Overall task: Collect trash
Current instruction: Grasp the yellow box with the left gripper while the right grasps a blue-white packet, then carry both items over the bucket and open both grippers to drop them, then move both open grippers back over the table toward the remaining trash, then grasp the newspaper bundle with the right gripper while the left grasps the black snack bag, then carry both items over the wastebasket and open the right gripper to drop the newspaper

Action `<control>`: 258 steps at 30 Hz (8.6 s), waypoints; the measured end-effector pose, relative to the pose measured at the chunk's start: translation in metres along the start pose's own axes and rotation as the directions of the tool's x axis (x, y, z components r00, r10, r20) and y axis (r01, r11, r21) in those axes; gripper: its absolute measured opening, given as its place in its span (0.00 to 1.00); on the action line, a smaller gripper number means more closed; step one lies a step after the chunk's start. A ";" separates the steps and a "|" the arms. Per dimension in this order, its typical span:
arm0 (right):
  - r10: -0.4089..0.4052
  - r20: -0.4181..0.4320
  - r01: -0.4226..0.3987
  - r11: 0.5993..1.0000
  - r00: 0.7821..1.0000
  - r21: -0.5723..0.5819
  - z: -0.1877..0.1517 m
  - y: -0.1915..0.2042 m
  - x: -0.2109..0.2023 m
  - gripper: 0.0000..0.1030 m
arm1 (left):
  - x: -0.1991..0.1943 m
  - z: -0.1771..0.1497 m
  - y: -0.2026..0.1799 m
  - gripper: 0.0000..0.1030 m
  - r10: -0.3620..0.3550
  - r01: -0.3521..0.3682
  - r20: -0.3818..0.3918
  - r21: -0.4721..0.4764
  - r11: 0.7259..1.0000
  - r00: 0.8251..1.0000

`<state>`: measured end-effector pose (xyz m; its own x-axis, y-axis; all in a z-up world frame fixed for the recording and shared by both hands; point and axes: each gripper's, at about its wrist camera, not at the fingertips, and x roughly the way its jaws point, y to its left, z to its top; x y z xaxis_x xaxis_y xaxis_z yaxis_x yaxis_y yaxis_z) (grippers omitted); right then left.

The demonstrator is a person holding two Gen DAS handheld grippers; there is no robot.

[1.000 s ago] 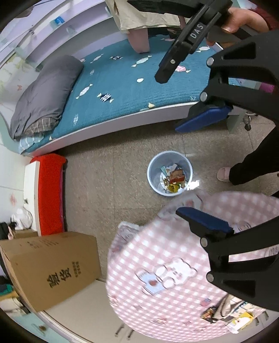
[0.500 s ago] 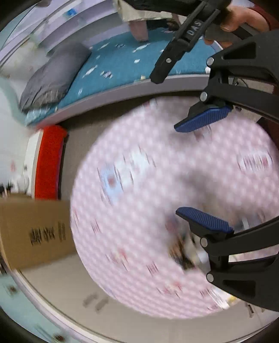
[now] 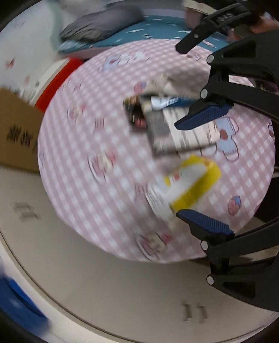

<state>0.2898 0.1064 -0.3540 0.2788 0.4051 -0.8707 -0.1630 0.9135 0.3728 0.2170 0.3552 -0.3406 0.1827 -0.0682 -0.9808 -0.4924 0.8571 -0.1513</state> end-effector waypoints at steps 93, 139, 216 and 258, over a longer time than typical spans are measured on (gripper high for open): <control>0.007 0.185 -0.057 0.963 0.983 0.265 0.122 -0.399 -0.184 0.61 | 0.009 -0.059 -0.572 0.44 -0.202 0.157 0.001 0.623 0.766 0.979; -0.098 0.273 0.012 0.954 0.957 0.300 0.041 -0.268 -0.187 0.71 | -0.047 -0.065 -0.422 0.75 -0.271 0.170 0.077 0.609 0.775 0.959; -0.099 0.022 0.094 0.983 0.995 0.156 0.060 -0.098 -0.007 0.28 | 0.086 0.044 -0.129 0.36 0.094 -0.070 -0.018 0.527 0.847 0.995; -0.109 0.166 0.078 0.980 0.980 0.186 0.158 -0.394 -0.169 0.28 | -0.016 -0.037 -0.511 0.26 -0.132 0.012 0.178 0.555 0.832 0.975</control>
<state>0.4567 -0.3162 -0.3031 0.4482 0.3036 -0.8408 0.0379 0.9332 0.3572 0.4339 -0.1005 -0.2526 0.3947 -0.0890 -0.9145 0.0649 0.9955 -0.0689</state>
